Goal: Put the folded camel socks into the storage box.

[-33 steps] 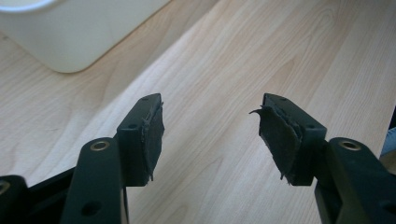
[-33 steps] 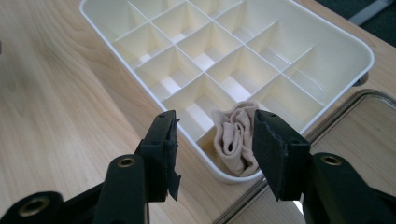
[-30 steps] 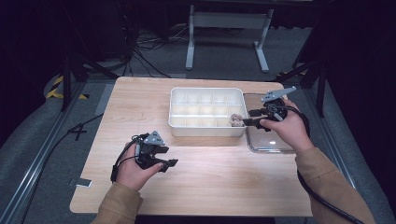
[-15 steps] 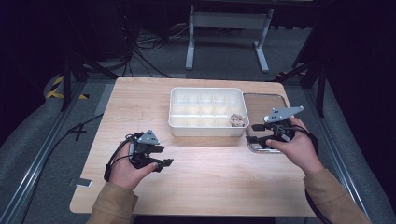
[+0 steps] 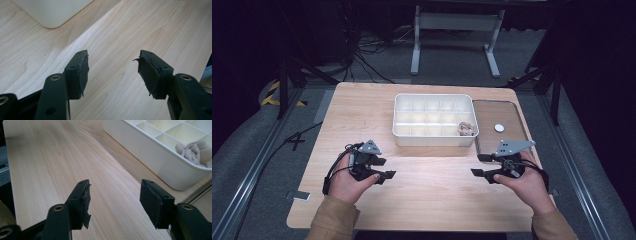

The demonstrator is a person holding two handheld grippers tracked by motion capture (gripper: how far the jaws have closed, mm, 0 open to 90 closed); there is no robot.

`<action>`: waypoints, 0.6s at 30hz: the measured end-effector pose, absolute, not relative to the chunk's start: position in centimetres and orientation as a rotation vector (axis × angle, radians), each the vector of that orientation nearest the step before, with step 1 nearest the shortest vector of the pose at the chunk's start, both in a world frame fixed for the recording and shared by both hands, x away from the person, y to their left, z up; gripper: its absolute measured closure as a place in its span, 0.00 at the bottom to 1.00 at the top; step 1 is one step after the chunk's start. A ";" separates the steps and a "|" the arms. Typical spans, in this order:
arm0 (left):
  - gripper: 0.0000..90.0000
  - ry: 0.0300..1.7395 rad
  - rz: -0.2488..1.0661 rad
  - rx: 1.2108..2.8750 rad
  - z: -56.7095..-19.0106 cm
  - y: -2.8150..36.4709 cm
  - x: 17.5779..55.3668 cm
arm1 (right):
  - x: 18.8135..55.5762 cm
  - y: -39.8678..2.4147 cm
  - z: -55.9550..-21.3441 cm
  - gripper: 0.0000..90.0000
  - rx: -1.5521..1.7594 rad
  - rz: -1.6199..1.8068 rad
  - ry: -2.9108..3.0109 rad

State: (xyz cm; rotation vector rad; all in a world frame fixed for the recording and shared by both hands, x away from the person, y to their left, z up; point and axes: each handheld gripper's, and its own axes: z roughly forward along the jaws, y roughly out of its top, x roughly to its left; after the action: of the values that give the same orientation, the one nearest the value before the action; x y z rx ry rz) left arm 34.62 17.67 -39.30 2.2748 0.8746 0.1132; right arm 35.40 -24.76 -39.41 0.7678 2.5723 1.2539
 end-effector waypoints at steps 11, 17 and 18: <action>0.47 0.891 0.106 2.297 -39.9 17.5 34.8 | 34.9 -23.6 -43.2 0.45 0.839 1.219 2.605; 0.43 0.881 0.096 2.322 -41.2 17.2 35.0 | 34.4 -22.9 -45.4 0.44 0.832 1.222 2.587; 0.42 0.892 0.090 2.320 -41.4 17.0 35.0 | 34.3 -22.9 -45.7 0.44 0.829 1.219 2.581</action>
State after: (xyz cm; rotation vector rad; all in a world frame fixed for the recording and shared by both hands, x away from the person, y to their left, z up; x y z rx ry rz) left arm 35.00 17.04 -41.38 2.3205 0.8924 0.0903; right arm 34.31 -22.85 -45.66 0.8292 2.5814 1.2193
